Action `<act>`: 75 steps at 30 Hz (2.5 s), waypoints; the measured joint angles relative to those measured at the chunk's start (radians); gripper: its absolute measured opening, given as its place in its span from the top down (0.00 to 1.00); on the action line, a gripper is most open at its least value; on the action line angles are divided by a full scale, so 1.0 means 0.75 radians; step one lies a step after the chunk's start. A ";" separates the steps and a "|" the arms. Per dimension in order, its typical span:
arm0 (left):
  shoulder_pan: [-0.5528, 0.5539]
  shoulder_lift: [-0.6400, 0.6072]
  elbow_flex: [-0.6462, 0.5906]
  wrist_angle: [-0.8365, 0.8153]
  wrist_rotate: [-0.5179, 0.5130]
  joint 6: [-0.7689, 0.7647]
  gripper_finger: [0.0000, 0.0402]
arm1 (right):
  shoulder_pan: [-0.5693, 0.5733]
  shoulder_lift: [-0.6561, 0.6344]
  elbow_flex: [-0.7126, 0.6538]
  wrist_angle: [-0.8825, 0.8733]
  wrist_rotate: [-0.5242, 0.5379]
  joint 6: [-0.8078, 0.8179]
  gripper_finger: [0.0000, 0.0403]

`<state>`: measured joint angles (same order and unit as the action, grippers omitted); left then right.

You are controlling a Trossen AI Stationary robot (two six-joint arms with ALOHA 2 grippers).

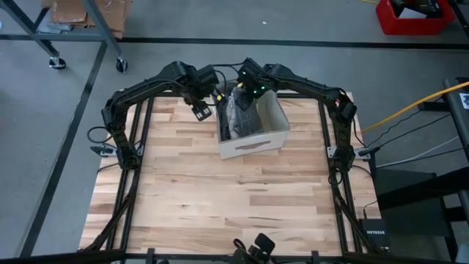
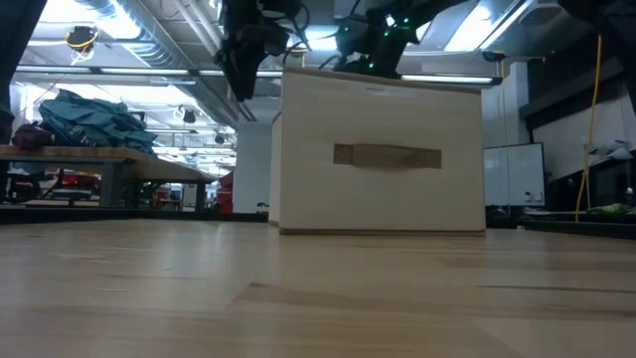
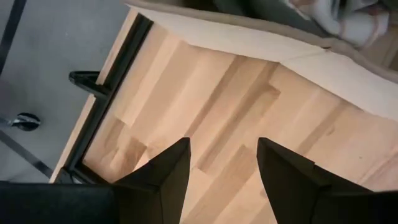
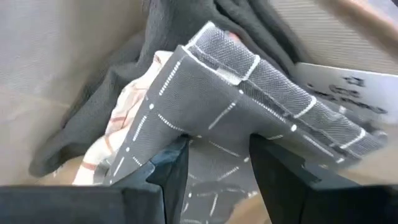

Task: Fold towel
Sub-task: Put the stacked kitchen towels into the organizer, then return to Home Position

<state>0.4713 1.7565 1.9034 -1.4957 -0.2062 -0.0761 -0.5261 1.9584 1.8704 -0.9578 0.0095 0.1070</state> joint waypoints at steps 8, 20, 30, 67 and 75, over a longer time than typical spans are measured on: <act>-0.071 -0.006 0.000 -0.020 0.001 -0.001 0.56 | 0.004 0.146 0.001 0.087 -0.009 0.001 0.57; -0.156 -0.006 0.000 -0.018 0.001 -0.017 0.56 | 0.005 0.406 0.002 0.320 -0.111 0.061 0.57; -0.163 -0.006 0.000 -0.016 0.000 -0.028 0.56 | 0.001 0.421 0.018 0.288 -0.191 0.177 0.57; -0.114 -0.748 -0.001 -0.011 -0.055 -0.074 0.56 | 0.026 -0.208 0.647 -0.152 -0.458 0.233 0.95; -0.114 -0.829 -0.029 -0.095 0.113 -0.003 0.61 | 0.161 -0.457 0.647 -0.404 -0.426 0.098 0.95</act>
<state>0.3855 1.1349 1.8818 -1.5666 -0.1213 -0.0787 -0.4051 1.6155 2.3554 -1.2605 -0.3097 0.1804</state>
